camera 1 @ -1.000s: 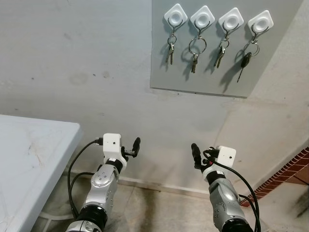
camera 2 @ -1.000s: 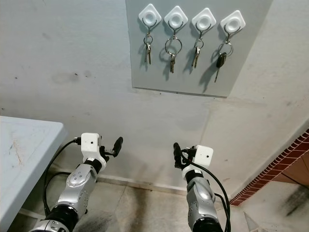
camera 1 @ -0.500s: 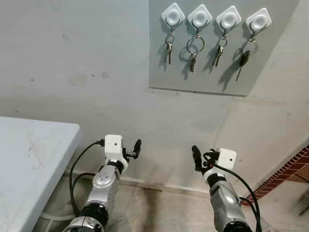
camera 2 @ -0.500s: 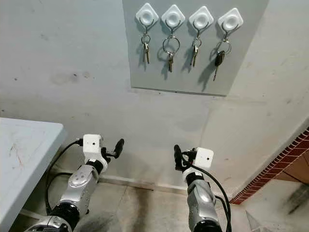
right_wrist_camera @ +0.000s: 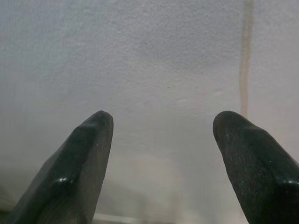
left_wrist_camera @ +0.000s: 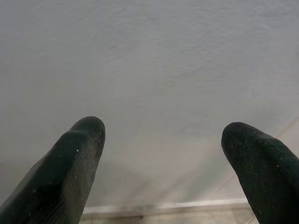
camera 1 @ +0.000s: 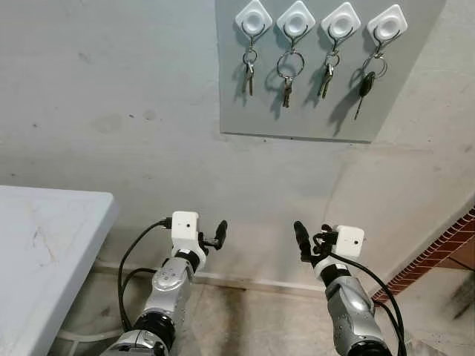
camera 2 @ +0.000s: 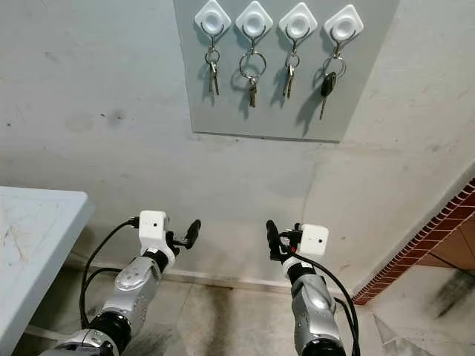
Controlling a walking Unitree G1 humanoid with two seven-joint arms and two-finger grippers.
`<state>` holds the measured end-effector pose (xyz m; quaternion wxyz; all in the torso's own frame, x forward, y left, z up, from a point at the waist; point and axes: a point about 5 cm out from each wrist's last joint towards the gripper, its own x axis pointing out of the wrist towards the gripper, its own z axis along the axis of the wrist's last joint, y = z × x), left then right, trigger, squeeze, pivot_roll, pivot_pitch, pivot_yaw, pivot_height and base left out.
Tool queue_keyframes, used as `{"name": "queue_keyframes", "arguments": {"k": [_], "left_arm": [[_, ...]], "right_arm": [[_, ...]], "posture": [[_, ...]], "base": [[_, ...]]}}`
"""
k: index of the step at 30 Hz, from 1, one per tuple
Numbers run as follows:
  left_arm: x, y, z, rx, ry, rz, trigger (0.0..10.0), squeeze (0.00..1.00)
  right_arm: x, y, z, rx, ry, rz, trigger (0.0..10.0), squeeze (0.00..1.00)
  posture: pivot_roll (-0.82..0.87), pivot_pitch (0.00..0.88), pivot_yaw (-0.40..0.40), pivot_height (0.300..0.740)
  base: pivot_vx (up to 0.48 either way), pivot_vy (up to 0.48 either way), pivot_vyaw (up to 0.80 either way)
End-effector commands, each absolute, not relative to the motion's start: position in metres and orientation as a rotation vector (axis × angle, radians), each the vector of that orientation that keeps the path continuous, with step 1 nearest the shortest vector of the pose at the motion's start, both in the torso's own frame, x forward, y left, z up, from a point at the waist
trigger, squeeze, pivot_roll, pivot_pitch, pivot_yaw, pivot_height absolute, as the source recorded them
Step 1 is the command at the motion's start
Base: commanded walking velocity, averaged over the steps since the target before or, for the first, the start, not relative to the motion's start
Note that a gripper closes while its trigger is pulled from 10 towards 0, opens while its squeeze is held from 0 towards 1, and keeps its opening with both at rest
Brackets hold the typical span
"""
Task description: Hang keys on a hook
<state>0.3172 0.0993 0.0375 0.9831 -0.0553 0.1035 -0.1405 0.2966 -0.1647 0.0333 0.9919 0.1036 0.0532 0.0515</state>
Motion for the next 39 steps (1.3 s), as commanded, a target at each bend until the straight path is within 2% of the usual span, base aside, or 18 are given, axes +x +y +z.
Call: {"name": "queue_keyframes", "arguments": {"k": [1, 6, 17, 39], "left_arm": [[0.323, 0.098, 0.046, -0.097, 0.172, -0.281, 10.0, 0.0], [0.332, 0.098, 0.059, -0.123, 0.125, -0.266, 10.0, 0.0], [0.335, 0.101, 0.059, -0.073, 0.132, -0.243, 10.0, 0.0], [0.333, 0.105, 0.055, -0.125, 0.16, -0.277, 10.0, 0.0]], "right_arm": [[0.299, -0.163, 0.034, 0.206, 0.102, 0.104, 10.0, 0.0], [0.301, -0.169, 0.035, 0.253, 0.103, 0.054, 10.0, 0.0], [0.293, -0.17, 0.027, 0.241, 0.112, 0.007, 10.0, 0.0], [0.292, -0.162, 0.027, 0.196, 0.095, -0.023, 10.0, 0.0]], "posture": [[-0.14, 0.084, 0.064, 0.74], [-0.11, 0.068, 0.065, 0.74], [-0.05, 0.038, 0.008, 0.74], [-0.05, 0.0, 0.018, 0.74]], "base": [[0.0, 0.0, 0.0], [0.0, 0.0, 0.0], [0.0, 0.0, 0.0], [0.0, 0.0, 0.0]]}}
